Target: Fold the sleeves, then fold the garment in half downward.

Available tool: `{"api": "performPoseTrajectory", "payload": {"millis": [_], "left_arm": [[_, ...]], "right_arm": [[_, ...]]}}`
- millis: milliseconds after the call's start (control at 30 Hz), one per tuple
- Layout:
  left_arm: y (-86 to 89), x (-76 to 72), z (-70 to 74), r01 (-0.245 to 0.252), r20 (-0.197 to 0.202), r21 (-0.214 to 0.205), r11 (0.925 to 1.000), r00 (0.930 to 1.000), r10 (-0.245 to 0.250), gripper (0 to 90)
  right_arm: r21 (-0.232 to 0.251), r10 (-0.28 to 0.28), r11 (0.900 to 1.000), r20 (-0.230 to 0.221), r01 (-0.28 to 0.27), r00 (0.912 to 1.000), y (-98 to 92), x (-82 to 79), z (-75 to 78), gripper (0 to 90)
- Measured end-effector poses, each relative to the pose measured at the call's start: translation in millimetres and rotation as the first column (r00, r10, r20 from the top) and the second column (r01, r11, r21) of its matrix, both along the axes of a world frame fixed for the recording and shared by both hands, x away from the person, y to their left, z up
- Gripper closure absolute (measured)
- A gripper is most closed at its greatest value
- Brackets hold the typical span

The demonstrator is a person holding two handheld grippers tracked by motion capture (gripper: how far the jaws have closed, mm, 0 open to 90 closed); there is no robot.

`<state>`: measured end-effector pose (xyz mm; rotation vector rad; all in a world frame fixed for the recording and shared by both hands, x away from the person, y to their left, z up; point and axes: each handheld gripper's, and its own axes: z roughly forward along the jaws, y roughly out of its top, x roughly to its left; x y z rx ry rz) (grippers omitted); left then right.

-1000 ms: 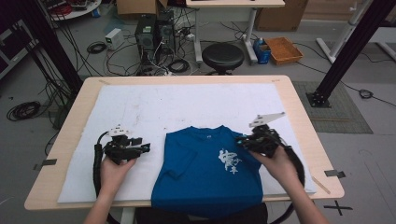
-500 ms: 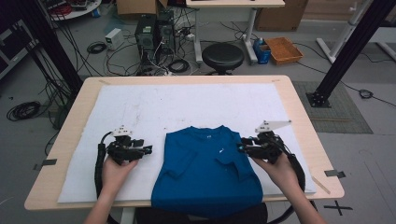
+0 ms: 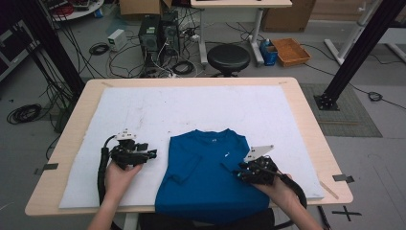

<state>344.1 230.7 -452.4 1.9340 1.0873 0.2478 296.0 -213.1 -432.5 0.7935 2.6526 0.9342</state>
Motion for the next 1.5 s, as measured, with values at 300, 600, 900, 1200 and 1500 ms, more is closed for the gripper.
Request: {"api": "performPoseTrajectory", "payload": {"millis": [300, 600, 900, 1200, 1500], "left_arm": [[-2.5, -1.1, 11.8, 0.007, 0.054, -0.045, 0.9990, 0.9985, -0.005, 41.6], [-29.4, 9.4, 50.0, 0.061, 0.140, -0.020, 0.9980, 0.9885, -0.057, 41.4], [-42.3, 10.2, 58.7, 0.078, 0.181, -0.045, 0.9959, 0.9810, -0.069, 41.4], [-36.3, -5.0, 64.4, 0.073, 0.244, -0.065, 0.9952, 0.9682, -0.055, 41.4], [-40.0, -1.0, 57.3, 0.103, 0.193, -0.041, 0.9939, 0.9769, -0.093, 42.4]], "right_arm": [[0.187, -0.130, 0.9753, 0.055, 0.118, 0.9899, -35.4, 17.7, 34.6, 52.2], [0.348, -0.314, 0.8977, 0.075, 0.270, 0.9464, -63.4, 63.5, 64.9, 44.0], [0.380, -0.352, 0.8752, 0.078, 0.299, 0.9327, -81.5, 69.8, 58.1, 43.1], [0.380, -0.339, 0.8821, 0.100, 0.279, 0.9355, -90.4, 64.3, 57.6, 39.8], [0.363, -0.346, 0.8849, 0.090, 0.292, 0.9340, -90.0, 67.8, 54.2, 35.7]]}}
